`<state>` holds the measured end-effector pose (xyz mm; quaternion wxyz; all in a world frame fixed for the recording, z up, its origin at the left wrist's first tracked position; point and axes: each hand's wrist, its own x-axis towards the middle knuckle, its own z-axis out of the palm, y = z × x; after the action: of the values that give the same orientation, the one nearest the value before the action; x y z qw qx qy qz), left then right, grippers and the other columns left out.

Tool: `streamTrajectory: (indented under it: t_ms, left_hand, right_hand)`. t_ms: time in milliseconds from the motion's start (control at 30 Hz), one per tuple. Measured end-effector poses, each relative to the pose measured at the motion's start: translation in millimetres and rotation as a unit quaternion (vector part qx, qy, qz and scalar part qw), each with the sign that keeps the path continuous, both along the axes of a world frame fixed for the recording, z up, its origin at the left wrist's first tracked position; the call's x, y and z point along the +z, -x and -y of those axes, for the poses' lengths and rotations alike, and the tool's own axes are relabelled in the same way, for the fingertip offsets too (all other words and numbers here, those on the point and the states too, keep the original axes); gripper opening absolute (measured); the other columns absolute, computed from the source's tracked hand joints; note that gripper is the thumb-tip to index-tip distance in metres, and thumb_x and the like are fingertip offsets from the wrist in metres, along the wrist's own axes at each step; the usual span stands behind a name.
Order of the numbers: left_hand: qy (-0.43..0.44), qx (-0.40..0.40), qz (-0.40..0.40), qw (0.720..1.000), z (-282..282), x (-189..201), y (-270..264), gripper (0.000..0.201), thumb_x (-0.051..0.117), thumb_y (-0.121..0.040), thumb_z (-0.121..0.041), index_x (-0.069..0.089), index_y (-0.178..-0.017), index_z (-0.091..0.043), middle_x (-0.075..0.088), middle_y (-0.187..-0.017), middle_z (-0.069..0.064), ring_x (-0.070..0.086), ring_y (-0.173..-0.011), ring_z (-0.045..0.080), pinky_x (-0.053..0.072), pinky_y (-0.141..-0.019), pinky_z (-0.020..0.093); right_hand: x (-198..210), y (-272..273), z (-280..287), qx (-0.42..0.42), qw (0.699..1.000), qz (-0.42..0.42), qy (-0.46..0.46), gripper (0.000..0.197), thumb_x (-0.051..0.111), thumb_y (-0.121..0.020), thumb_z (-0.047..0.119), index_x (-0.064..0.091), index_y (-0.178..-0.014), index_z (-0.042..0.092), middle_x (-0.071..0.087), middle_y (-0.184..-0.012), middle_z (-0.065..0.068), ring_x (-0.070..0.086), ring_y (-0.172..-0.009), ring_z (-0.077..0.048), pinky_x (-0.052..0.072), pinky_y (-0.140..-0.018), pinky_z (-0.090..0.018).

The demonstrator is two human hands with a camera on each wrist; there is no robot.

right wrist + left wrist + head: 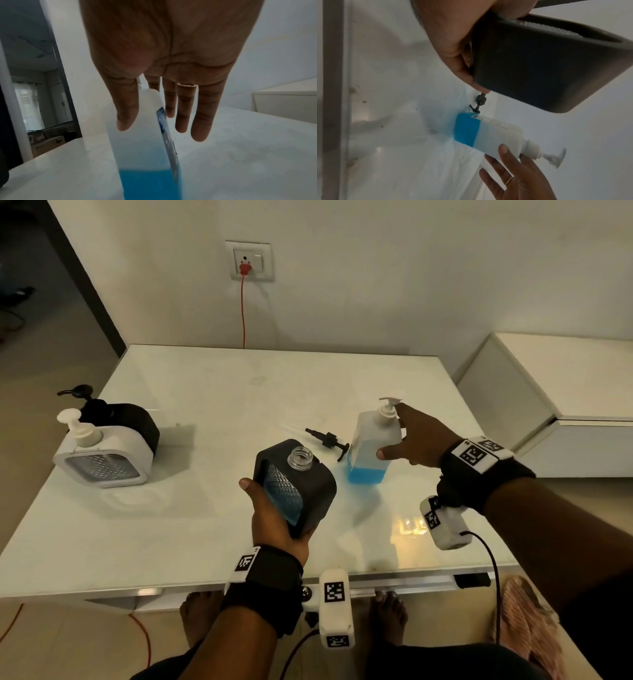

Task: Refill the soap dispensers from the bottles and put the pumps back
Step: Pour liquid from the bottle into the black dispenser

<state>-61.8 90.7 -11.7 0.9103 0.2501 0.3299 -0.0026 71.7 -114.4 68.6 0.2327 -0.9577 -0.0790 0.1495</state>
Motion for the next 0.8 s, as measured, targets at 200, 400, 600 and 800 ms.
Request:
streamTrajectory:
  t_ms: [200, 400, 600, 800]
  left_hand:
    - [-0.002, 0.008, 0.015, 1.000, -12, 16, -1, 0.070, 0.029, -0.092, -0.084, 0.068, -0.121, -0.034, 0.076, -0.124, 0.007, 0.071, -0.111, 0.033, 0.064, -0.061, 0.038]
    - [0.021, 0.044, 0.049, 0.998, -38, 27, -3, 0.075, 0.031, -0.093, -0.083, 0.064, -0.137, -0.032, 0.076, -0.125, 0.007, 0.072, -0.111, 0.032, 0.065, -0.065, 0.038]
    - [0.021, 0.064, 0.052, 0.996, -57, 30, -4, 0.071, 0.034, -0.094, -0.082, 0.067, -0.131, -0.031, 0.077, -0.123, 0.007, 0.072, -0.112, 0.033, 0.065, -0.064, 0.039]
    - [0.009, 0.062, 0.068, 0.996, -75, 26, -6, 0.068, 0.035, -0.095, -0.078, 0.069, -0.126, -0.028, 0.077, -0.122, 0.008, 0.075, -0.110, 0.030, 0.066, -0.067, 0.041]
  right_hand:
    - [2, 40, -1, -0.153, 0.985, 0.069, 0.048, 0.052, 0.067, -0.091, 0.031, 0.050, -0.140, 0.024, 0.063, -0.131, -0.005, 0.058, -0.121, -0.027, 0.044, -0.097, -0.035]
    - [19, 91, -48, -0.089, 0.989, 0.115, 0.036, 0.025, 0.062, -0.093, 0.041, 0.059, -0.072, 0.027, 0.067, -0.080, 0.006, 0.061, -0.079, -0.017, 0.041, -0.071, -0.029]
    - [-23, 45, -117, 0.038, 0.994, 0.046, 0.090, 0.026, 0.066, -0.094, 0.035, 0.065, -0.114, 0.018, 0.066, -0.121, -0.003, 0.059, -0.116, -0.023, 0.046, -0.096, -0.032]
    - [-52, -11, -151, 0.029, 0.981, 0.062, 0.181, 0.027, 0.054, -0.098, 0.017, 0.057, -0.122, 0.004, 0.054, -0.130, -0.019, 0.056, -0.118, -0.037, 0.044, -0.096, -0.038]
